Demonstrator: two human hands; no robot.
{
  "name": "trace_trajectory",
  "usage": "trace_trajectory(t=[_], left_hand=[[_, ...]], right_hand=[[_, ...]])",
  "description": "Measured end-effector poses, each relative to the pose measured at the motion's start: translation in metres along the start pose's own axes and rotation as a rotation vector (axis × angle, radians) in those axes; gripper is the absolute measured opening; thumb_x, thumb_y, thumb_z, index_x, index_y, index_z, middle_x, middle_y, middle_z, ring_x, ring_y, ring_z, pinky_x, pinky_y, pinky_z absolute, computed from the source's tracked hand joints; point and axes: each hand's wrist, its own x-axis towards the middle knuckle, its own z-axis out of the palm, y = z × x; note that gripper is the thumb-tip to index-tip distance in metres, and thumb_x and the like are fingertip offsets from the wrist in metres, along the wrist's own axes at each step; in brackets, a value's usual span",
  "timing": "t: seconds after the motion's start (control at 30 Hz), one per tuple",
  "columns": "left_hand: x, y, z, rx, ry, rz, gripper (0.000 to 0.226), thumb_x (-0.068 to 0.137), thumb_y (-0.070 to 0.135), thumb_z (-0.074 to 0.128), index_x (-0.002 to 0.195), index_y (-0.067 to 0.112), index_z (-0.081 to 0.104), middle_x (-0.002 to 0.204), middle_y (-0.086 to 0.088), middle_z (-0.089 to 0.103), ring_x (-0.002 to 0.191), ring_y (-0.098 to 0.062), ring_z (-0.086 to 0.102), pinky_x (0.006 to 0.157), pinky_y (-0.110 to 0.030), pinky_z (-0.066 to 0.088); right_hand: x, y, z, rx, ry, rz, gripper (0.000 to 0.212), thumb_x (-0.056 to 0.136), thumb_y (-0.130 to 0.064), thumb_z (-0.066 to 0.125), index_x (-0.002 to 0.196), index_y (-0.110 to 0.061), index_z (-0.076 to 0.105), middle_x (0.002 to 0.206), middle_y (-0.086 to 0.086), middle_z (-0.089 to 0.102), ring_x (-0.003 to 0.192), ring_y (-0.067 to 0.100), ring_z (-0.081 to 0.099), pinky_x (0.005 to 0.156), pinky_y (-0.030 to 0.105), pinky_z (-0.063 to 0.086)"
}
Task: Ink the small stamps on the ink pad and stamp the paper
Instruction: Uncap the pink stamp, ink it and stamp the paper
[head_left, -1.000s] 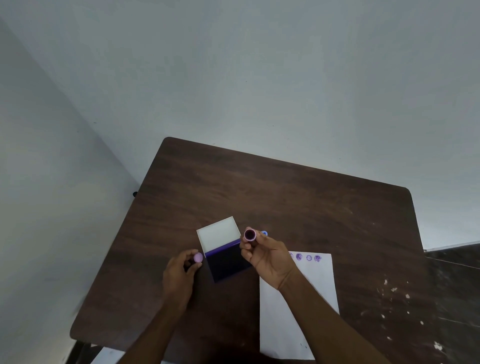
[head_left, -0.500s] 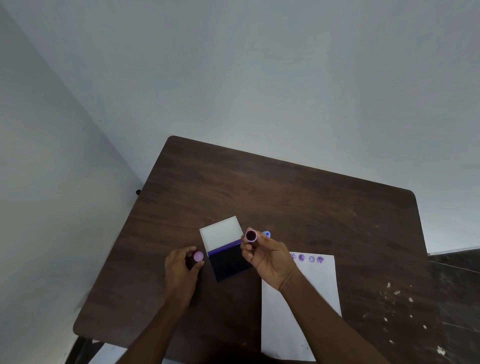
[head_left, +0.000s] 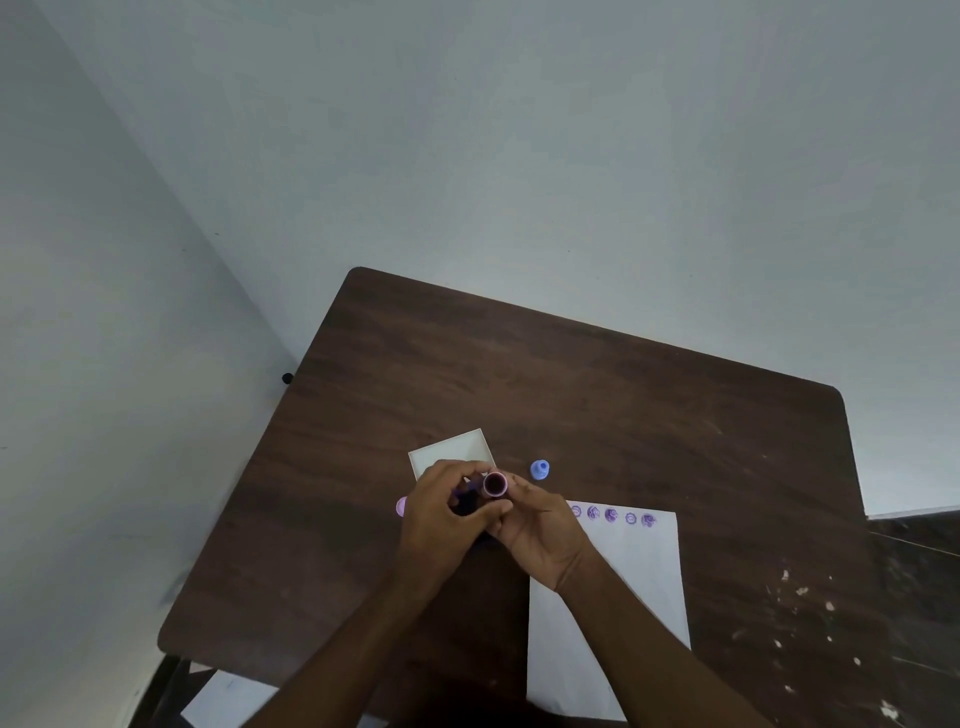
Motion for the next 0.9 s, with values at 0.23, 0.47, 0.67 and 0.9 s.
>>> trace_trajectory(t=[0.23,0.47,0.67,0.9], left_hand=[[-0.008,-0.001,-0.004,0.032,0.068,0.055,0.042,0.071,0.026,0.084,0.108,0.011,0.069,0.106,-0.003,0.069,0.096,-0.014,0.060,0.088,-0.021,0.043],[-0.012,-0.003,-0.006,-0.017,0.081,0.000,0.034,0.072,0.030,0.083,0.102,0.022,0.068,0.101,0.011,0.063,0.093,-0.007,0.058,0.084,-0.018,0.046],[-0.015,-0.013,-0.009,0.015,0.048,0.007,0.029,0.071,0.033,0.082,0.094,0.034,0.064,0.093,0.025,0.058,0.091,0.000,0.054,0.073,-0.008,0.043],[-0.014,-0.026,-0.013,0.009,-0.015,-0.048,0.031,0.069,0.035,0.084,0.092,0.035,0.063,0.091,0.028,0.054,0.089,0.000,0.053,0.071,-0.005,0.040]], right_hand=[[0.000,0.002,-0.003,-0.020,-0.039,0.020,0.035,0.092,-0.010,0.049,0.122,0.003,0.059,0.124,0.025,0.062,0.109,0.033,0.063,0.088,0.042,0.055],[0.002,0.011,-0.006,0.002,-0.021,0.077,0.042,0.083,-0.012,0.067,0.124,0.000,0.061,0.125,0.023,0.063,0.112,0.032,0.061,0.093,0.043,0.052],[0.001,0.014,-0.011,-0.046,-0.005,0.137,0.042,0.089,-0.012,0.062,0.129,0.000,0.056,0.123,0.022,0.062,0.108,0.028,0.060,0.096,0.040,0.050],[0.003,0.012,-0.013,-0.110,-0.033,0.178,0.038,0.088,-0.011,0.062,0.124,0.002,0.060,0.105,0.018,0.063,0.080,0.017,0.060,0.086,0.034,0.055]])
